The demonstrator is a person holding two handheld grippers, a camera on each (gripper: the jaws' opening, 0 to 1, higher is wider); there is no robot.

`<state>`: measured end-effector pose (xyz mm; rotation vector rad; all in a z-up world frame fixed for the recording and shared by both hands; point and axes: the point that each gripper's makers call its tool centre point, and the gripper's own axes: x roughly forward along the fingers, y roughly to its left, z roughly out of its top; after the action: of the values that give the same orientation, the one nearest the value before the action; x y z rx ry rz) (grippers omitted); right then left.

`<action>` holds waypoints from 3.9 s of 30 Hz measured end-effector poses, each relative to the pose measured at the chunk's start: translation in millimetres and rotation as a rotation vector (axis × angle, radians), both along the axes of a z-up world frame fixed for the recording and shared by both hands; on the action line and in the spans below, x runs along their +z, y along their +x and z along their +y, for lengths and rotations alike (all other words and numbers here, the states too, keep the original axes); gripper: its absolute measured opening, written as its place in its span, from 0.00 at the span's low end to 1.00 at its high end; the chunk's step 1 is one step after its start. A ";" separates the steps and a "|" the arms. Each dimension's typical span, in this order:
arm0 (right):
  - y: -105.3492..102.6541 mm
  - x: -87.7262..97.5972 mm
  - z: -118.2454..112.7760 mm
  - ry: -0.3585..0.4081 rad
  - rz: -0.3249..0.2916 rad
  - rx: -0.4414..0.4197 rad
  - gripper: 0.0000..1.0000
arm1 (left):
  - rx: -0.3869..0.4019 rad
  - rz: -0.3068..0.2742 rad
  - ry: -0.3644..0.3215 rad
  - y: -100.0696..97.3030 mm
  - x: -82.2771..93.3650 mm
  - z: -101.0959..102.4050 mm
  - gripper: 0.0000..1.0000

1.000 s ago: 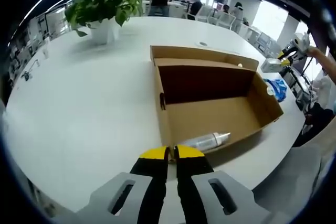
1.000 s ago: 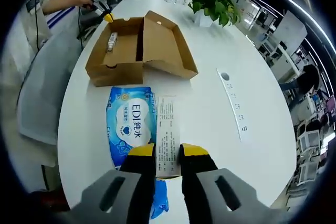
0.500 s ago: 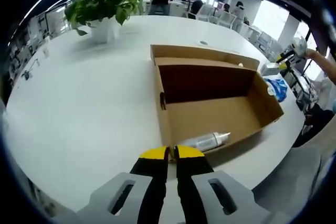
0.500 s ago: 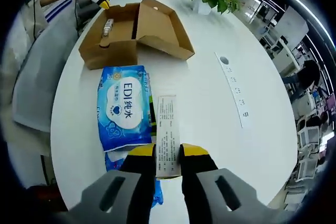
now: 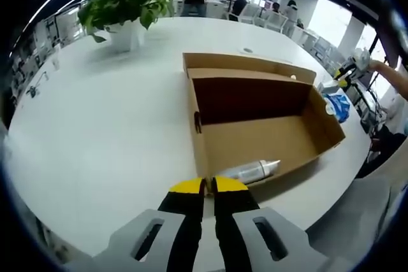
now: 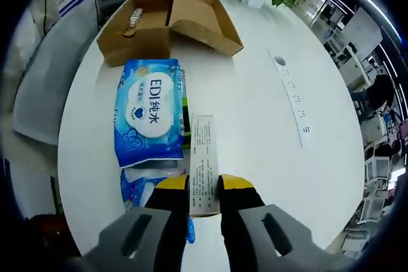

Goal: Operate the shoe box by opening the lid, removing the specified soft item, and placing it in the target area until the item is outside and the box remains undamaged.

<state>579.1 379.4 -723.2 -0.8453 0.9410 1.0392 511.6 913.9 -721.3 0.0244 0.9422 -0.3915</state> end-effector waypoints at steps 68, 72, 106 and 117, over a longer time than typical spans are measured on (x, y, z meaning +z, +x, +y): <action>-5.8 -15.5 -59.7 -0.154 -0.039 -0.045 0.23 | -0.092 -0.030 0.064 1.7 5.3 -2.4 0.07; -6.2 -7.5 -57.7 -0.137 -0.064 -0.074 0.26 | -0.115 -0.041 0.075 3.7 9.5 -2.7 0.11; -80.9 59.5 11.8 0.291 -0.199 -0.491 0.64 | -0.754 0.005 0.186 15.7 18.0 -69.1 0.31; -112.8 75.4 46.8 0.395 -0.226 -0.563 0.79 | -0.956 0.081 0.237 16.6 0.0 -81.8 0.35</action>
<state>466.4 426.2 -647.7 -0.3247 0.6885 0.5920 528.1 832.0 -721.3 0.6984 1.0095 -1.1630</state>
